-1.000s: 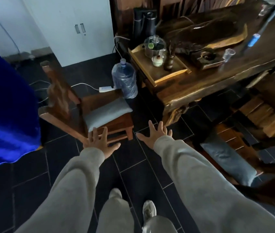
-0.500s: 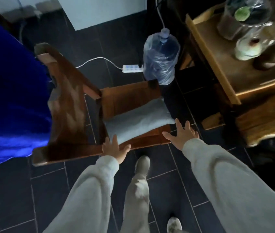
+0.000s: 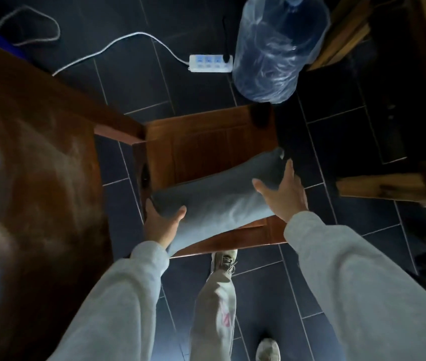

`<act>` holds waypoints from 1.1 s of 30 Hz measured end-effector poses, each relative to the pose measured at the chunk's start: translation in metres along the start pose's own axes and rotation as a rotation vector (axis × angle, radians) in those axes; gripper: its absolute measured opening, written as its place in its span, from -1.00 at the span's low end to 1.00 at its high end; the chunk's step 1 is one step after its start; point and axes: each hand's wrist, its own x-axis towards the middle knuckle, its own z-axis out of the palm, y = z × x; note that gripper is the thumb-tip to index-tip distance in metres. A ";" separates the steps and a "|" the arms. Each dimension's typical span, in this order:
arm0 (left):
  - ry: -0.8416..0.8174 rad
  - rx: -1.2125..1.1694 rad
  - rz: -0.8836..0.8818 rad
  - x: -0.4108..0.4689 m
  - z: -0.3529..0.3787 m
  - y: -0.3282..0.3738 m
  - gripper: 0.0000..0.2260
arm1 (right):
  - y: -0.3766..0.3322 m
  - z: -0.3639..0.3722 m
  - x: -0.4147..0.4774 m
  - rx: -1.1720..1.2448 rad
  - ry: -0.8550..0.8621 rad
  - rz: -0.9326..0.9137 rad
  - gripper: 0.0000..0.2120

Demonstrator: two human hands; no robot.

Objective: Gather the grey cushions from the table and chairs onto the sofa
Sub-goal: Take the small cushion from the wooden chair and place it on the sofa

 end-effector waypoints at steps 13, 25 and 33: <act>-0.037 -0.080 0.236 -0.085 -0.012 0.141 -0.26 | 0.040 -0.112 -0.121 0.553 0.277 0.335 -0.02; -0.414 -0.094 0.447 -0.316 0.031 0.147 -0.47 | 0.210 -0.141 -0.388 1.113 0.702 0.609 -0.25; -1.006 0.238 0.869 -0.626 0.088 0.050 -0.26 | 0.388 -0.099 -0.728 1.241 1.219 0.661 -0.46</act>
